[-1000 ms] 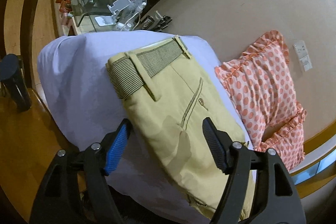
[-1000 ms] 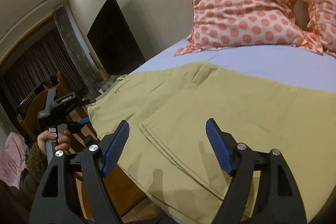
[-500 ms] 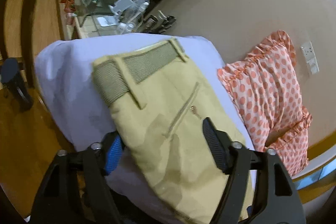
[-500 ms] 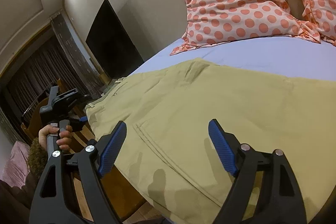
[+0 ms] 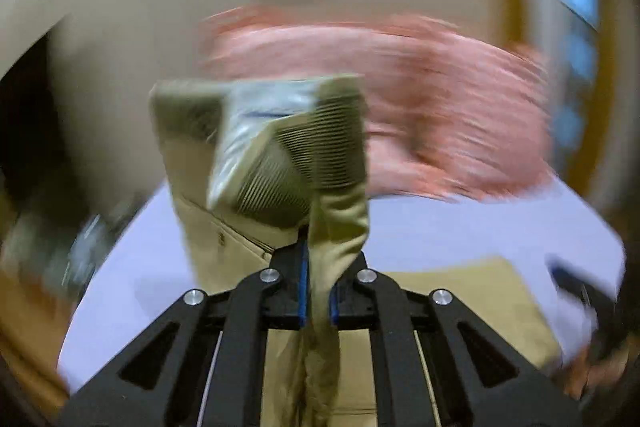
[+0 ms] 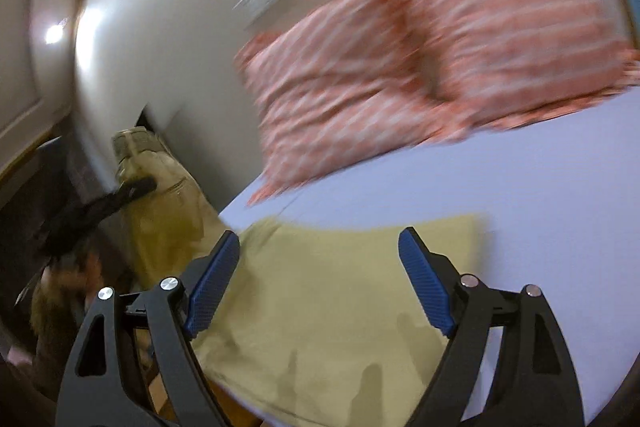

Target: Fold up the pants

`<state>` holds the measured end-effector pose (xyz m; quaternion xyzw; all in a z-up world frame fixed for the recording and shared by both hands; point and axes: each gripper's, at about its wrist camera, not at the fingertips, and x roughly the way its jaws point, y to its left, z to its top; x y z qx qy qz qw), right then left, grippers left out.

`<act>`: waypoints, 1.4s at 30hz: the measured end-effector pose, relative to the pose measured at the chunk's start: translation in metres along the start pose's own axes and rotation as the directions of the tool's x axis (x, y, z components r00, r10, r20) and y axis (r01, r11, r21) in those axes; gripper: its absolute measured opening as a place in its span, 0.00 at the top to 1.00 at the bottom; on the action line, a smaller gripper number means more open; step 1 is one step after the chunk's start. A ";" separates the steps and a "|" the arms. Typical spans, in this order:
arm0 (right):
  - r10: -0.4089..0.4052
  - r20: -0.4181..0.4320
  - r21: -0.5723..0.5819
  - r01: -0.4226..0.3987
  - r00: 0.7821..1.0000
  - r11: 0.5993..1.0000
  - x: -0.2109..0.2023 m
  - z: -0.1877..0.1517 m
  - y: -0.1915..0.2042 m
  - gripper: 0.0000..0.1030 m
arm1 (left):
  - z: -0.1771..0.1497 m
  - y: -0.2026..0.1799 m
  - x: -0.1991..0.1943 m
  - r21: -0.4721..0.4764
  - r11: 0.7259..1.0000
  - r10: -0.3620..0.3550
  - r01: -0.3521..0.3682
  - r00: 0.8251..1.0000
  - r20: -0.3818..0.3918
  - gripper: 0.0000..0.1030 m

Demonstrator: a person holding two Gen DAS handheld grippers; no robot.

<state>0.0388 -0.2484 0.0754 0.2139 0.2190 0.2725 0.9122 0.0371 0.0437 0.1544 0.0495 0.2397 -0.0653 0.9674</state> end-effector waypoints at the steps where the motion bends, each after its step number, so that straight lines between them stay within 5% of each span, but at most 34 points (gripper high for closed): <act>1: -0.028 0.024 0.023 0.028 0.999 0.999 -0.011 0.004 -0.011 0.18 | -0.006 -0.045 0.005 0.102 0.992 -0.080 0.080 0.997 -0.004 0.93; 4: -0.103 0.056 0.119 0.096 0.993 0.988 -0.038 0.010 -0.047 0.18 | -0.041 -0.126 0.020 0.293 0.933 -0.194 0.210 0.978 -0.082 0.93; 7: -0.093 -0.017 0.205 0.094 0.996 0.974 -0.036 0.007 -0.071 0.18 | -0.098 -0.180 0.045 0.440 0.852 -0.208 0.284 0.955 -0.213 0.92; 11: -0.087 -0.181 0.181 0.120 0.980 0.976 0.002 0.000 -0.073 0.18 | -0.125 -0.190 0.029 0.541 0.802 -0.192 0.253 0.967 -0.167 0.82; 14: -0.074 -0.280 0.172 0.126 0.957 0.977 0.030 -0.008 -0.073 0.22 | -0.113 -0.165 0.003 0.471 0.823 -0.274 0.317 0.948 -0.160 0.65; 16: -0.087 -0.326 0.156 0.144 0.941 0.977 0.043 -0.013 -0.072 0.30 | -0.096 -0.136 -0.009 0.376 0.857 -0.324 0.352 0.936 -0.138 0.40; 17: -0.095 -0.349 0.148 0.155 0.932 0.977 0.050 -0.016 -0.073 0.32 | -0.086 -0.113 -0.009 0.296 0.887 -0.330 0.354 0.935 -0.127 0.36; 20: -0.105 -0.343 0.104 0.149 0.934 0.983 0.053 -0.020 -0.068 0.38 | -0.069 -0.019 0.028 -0.017 0.972 -0.235 0.235 0.957 -0.172 0.31; 23: -0.102 -0.342 0.078 0.136 0.934 0.988 0.055 -0.020 -0.067 0.46 | -0.070 0.050 0.078 -0.263 0.954 -0.214 0.140 0.937 -0.277 0.33; 26: -0.070 -0.328 0.108 0.111 0.942 0.988 0.057 -0.021 -0.074 0.48 | -0.075 0.075 0.111 -0.345 0.931 -0.243 0.120 0.908 -0.342 0.33; 29: -0.024 -0.340 0.101 0.062 0.940 0.993 0.062 -0.024 -0.072 0.49 | -0.081 0.066 0.131 -0.377 0.903 -0.352 0.204 0.855 -0.381 0.33; 31: 0.043 -0.379 0.130 0.007 0.925 0.991 0.068 -0.025 -0.072 0.68 | -0.086 0.054 0.142 -0.385 0.891 -0.398 0.240 0.821 -0.409 0.29; 32: 0.094 -0.393 0.173 -0.027 0.915 0.985 0.071 -0.026 -0.076 0.74 | -0.087 0.049 0.142 -0.373 0.897 -0.388 0.236 0.825 -0.411 0.30; 33: 0.172 -0.399 0.246 -0.076 0.900 0.966 0.074 -0.028 -0.082 0.80 | -0.089 0.047 0.139 -0.375 0.896 -0.393 0.239 0.822 -0.413 0.42; 34: 0.213 -0.400 0.287 -0.099 0.891 0.953 0.075 -0.028 -0.085 0.82 | -0.086 0.049 0.138 -0.389 0.886 -0.411 0.252 0.815 -0.408 0.72; 36: 0.275 -0.396 0.348 -0.134 0.876 0.928 0.079 -0.021 -0.091 0.83 | -0.077 0.051 0.139 -0.426 0.857 -0.462 0.289 0.797 -0.389 0.85; 39: 0.283 -0.379 0.328 -0.158 0.881 0.931 0.091 0.011 -0.086 0.83 | -0.053 0.038 0.144 -0.320 0.906 -0.392 0.278 0.838 -0.380 0.88; 42: 0.214 -0.331 0.242 -0.137 0.919 0.960 0.105 0.056 -0.084 0.83 | -0.014 0.027 0.168 -0.265 0.928 -0.341 0.261 0.883 -0.322 0.88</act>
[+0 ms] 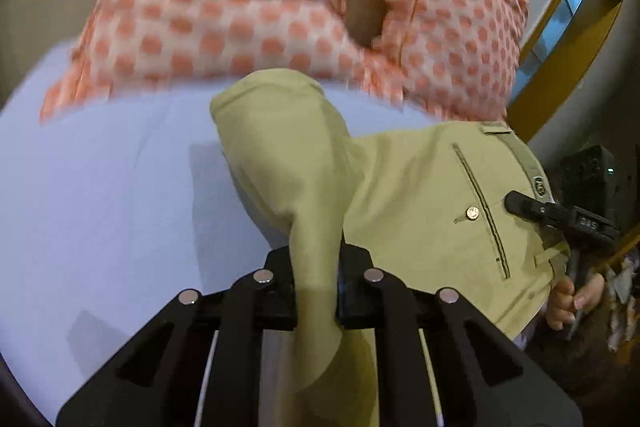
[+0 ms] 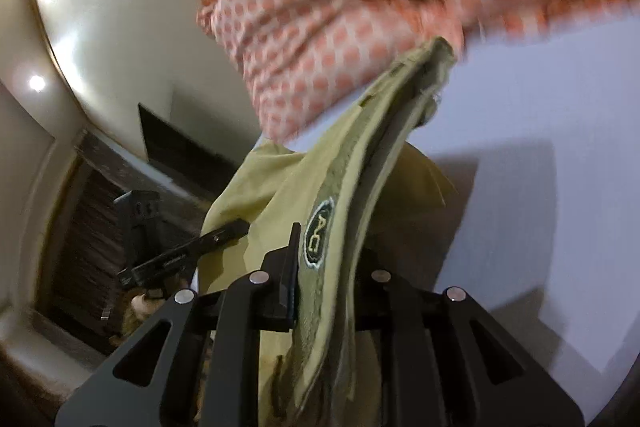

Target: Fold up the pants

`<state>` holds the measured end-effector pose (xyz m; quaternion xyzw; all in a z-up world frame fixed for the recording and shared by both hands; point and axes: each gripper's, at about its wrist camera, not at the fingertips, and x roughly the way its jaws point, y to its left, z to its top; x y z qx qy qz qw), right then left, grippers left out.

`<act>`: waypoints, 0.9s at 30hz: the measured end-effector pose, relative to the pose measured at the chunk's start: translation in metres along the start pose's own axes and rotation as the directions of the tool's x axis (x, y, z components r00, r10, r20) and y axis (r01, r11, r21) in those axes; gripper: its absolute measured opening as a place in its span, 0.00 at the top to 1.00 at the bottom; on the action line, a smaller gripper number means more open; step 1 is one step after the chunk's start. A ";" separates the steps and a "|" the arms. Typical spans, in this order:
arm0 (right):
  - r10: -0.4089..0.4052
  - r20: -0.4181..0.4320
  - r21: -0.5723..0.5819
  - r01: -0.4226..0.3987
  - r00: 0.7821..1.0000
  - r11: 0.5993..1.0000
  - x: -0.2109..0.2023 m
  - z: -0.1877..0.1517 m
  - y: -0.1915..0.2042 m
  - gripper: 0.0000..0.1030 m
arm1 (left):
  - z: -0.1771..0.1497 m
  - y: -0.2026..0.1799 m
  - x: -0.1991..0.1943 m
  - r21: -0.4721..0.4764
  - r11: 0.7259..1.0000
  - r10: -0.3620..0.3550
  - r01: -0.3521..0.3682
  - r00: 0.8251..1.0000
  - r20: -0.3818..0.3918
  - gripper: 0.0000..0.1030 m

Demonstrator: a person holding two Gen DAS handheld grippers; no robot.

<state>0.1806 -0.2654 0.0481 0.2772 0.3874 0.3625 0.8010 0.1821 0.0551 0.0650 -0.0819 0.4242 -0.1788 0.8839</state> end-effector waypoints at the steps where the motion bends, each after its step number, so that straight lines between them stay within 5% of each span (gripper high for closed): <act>1: -0.019 0.025 -0.003 0.019 0.999 1.000 0.000 0.014 -0.002 0.83 | 0.016 -0.002 0.008 0.007 1.000 0.015 -0.016 1.000 0.021 0.88; 5: -0.231 0.061 0.015 0.231 0.971 0.973 0.018 0.058 -0.035 0.76 | 0.053 -0.001 0.055 0.010 0.988 0.155 -0.155 0.988 0.012 0.78; 7: -0.403 0.043 0.018 0.403 0.914 0.915 0.026 0.064 -0.051 0.68 | 0.057 0.002 0.071 0.012 0.970 0.244 -0.243 0.970 -0.025 0.76; 8: -0.495 0.050 0.022 0.494 0.868 0.869 0.022 0.064 -0.058 0.68 | 0.055 0.008 0.066 -0.003 0.966 0.258 -0.258 0.966 -0.017 0.74; 9: -0.522 0.077 0.033 0.521 0.850 0.853 0.012 0.061 -0.062 0.68 | 0.050 0.011 0.056 -0.013 0.960 0.279 -0.279 0.960 0.011 0.73; 11: -0.493 0.158 0.047 0.492 0.855 0.869 -0.011 0.053 -0.059 0.60 | 0.040 0.010 0.034 -0.017 0.953 0.303 -0.303 0.951 0.066 0.66; 12: -0.446 0.173 0.038 0.447 0.878 0.894 -0.018 0.047 -0.055 0.57 | 0.035 0.006 0.024 -0.022 0.960 0.279 -0.278 0.956 0.088 0.59; 14: -0.318 0.121 0.005 0.319 0.940 0.948 -0.010 0.038 -0.042 0.48 | 0.025 -0.009 0.012 -0.017 0.984 0.180 -0.179 0.978 0.104 0.51; 16: -0.282 0.056 -0.028 0.284 0.958 0.958 0.010 0.033 -0.033 0.27 | 0.017 -0.027 0.020 0.008 0.995 0.096 -0.097 0.994 0.060 0.36; 19: -0.368 -0.038 -0.045 0.366 0.929 0.930 0.043 0.027 -0.034 0.23 | 0.009 -0.040 0.061 -0.003 0.999 0.053 -0.053 0.995 -0.088 0.36; 21: -0.368 -0.035 -0.023 0.368 0.929 0.930 0.046 0.025 -0.039 0.22 | 0.005 -0.042 0.081 0.001 0.996 0.092 -0.093 0.987 -0.131 0.35; 24: -0.389 -0.034 -0.029 0.389 0.920 0.921 0.044 0.021 -0.038 0.22 | 0.003 -0.054 0.082 0.053 0.989 0.144 -0.139 0.982 -0.120 0.30; 27: -0.490 0.008 -0.067 0.489 0.872 0.870 0.027 0.012 -0.029 0.22 | -0.010 -0.063 0.060 0.096 0.965 0.255 -0.246 0.961 -0.104 0.14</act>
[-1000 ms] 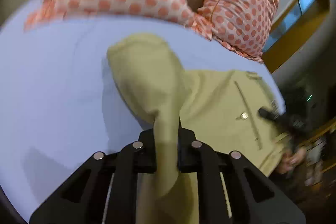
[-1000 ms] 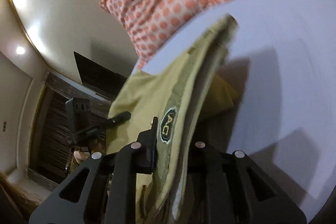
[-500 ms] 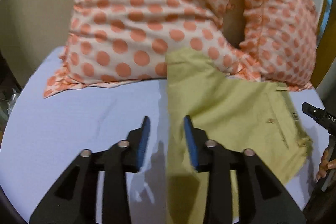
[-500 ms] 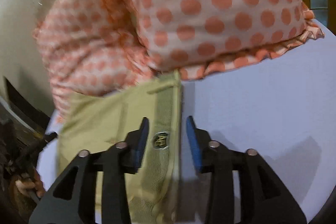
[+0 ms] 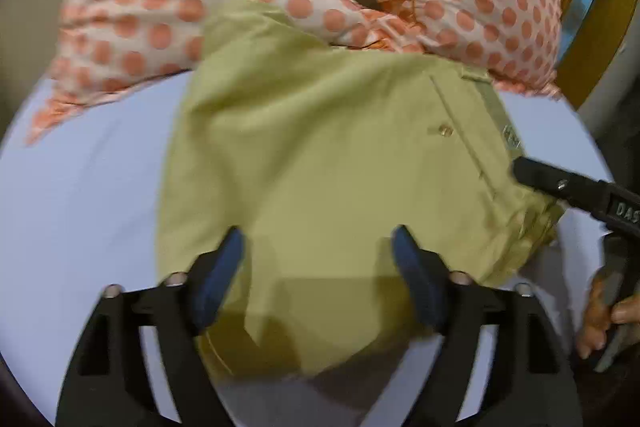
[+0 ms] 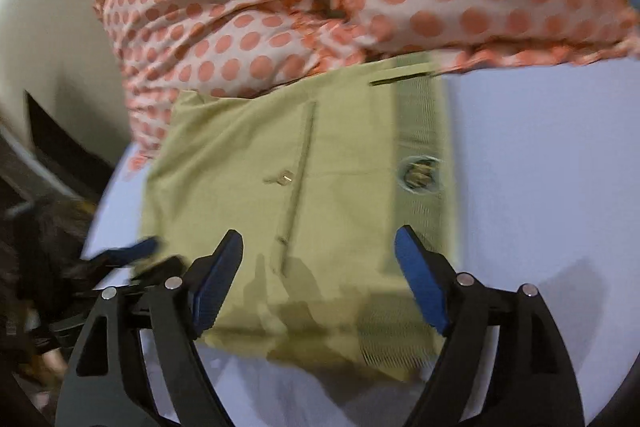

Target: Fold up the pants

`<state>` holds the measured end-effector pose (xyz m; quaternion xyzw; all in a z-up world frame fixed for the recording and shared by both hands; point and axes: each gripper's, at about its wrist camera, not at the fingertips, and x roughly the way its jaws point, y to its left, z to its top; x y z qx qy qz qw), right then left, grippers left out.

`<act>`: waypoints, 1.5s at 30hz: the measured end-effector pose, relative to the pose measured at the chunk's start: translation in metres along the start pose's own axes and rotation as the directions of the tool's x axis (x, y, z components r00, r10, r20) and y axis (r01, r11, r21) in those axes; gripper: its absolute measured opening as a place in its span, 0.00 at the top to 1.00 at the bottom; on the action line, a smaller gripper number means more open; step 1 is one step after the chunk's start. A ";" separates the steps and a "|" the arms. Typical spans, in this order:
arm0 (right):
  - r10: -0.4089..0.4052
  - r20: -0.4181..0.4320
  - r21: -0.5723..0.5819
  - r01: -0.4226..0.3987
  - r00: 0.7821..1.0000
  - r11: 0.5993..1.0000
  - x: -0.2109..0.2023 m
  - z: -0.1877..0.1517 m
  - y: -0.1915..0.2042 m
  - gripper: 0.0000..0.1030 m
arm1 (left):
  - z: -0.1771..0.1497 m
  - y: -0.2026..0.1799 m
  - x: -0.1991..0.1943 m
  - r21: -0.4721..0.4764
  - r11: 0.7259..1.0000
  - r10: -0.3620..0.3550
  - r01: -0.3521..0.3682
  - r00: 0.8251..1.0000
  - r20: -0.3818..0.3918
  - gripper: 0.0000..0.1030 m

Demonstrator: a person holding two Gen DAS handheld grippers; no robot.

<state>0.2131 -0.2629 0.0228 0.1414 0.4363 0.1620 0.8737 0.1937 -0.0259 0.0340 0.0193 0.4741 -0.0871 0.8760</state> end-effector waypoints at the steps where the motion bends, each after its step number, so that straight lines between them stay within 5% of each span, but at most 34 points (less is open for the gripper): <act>1: -0.025 0.023 -0.023 0.026 0.999 0.999 -0.011 -0.007 0.003 0.18 | -0.006 0.001 -0.007 0.007 0.999 0.040 -0.040 0.999 0.008 0.07; 4: -0.109 0.111 -0.090 0.119 0.988 0.989 -0.047 -0.042 0.019 0.01 | -0.047 0.005 -0.048 0.017 0.988 0.149 -0.151 0.984 0.098 0.02; 7: -0.211 0.144 -0.156 0.233 0.967 0.960 -0.056 -0.079 0.042 0.01 | -0.078 0.010 -0.061 0.005 0.986 0.168 -0.169 0.980 0.102 0.02; 12: -0.225 0.090 -0.198 0.239 0.970 0.951 -0.033 -0.116 0.065 0.01 | -0.099 0.012 -0.050 0.000 0.964 0.266 -0.266 0.962 0.061 0.02; 16: -0.348 0.072 -0.219 0.355 0.935 0.909 -0.015 -0.120 0.075 0.01 | -0.102 0.010 -0.040 0.014 0.969 0.245 -0.246 0.969 0.040 0.02; 22: -0.319 0.075 -0.181 0.328 0.945 0.927 -0.016 -0.128 0.073 0.01 | -0.104 0.029 -0.035 -0.085 0.990 0.117 -0.114 0.993 0.032 0.02; 45: -0.326 0.072 -0.177 0.333 0.943 0.926 -0.016 -0.127 0.073 0.01 | -0.106 0.027 -0.034 -0.069 0.990 0.124 -0.120 0.991 0.051 0.02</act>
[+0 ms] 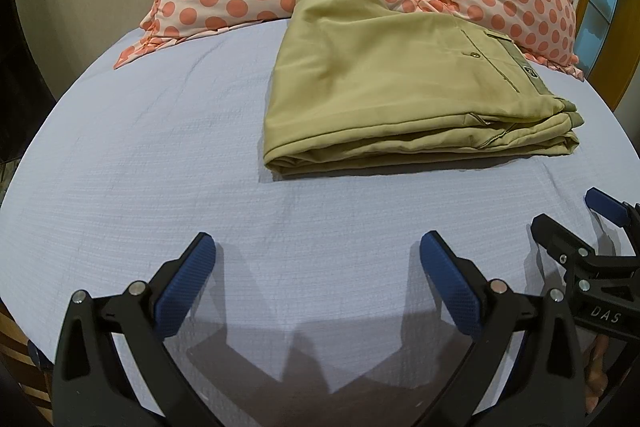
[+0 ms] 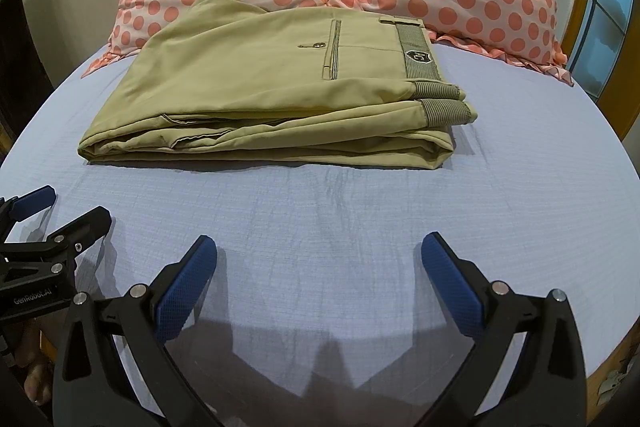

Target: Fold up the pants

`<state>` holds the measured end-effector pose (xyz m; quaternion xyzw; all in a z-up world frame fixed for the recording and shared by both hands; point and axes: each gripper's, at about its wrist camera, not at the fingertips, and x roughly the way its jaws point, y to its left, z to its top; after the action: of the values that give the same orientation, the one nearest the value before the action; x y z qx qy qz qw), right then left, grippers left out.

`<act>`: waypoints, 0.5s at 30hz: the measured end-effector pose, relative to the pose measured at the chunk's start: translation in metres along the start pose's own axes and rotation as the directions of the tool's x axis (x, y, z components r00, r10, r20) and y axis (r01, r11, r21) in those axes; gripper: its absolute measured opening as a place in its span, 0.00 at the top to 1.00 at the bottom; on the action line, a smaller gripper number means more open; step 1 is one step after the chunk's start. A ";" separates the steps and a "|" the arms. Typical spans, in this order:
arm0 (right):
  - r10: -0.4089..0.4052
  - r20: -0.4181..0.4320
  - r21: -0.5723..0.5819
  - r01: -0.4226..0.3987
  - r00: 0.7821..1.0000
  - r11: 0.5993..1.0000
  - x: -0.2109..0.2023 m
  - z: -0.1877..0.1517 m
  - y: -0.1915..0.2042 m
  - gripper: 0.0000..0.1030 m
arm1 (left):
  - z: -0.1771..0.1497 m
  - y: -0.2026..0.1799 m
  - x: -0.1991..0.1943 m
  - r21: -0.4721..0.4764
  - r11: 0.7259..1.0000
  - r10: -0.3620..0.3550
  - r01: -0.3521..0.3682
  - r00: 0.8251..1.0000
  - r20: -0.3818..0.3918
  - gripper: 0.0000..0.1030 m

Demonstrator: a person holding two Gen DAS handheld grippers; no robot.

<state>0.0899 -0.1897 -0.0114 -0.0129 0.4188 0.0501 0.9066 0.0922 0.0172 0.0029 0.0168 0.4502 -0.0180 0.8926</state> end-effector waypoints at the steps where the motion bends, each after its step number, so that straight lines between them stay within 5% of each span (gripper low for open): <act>1: 0.000 0.000 0.000 0.000 1.000 1.000 0.000 0.000 0.000 0.01 | 0.000 0.000 0.000 0.000 1.000 0.000 0.000 1.000 0.000 0.02; 15: -0.005 -0.001 0.007 0.005 1.000 1.000 0.001 0.001 0.000 0.01 | 0.000 0.000 0.000 -0.001 1.000 0.000 0.000 1.000 0.000 0.02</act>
<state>0.0911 -0.1899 -0.0114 -0.0105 0.4192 0.0464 0.9066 0.0920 0.0170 0.0028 0.0164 0.4502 -0.0176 0.8926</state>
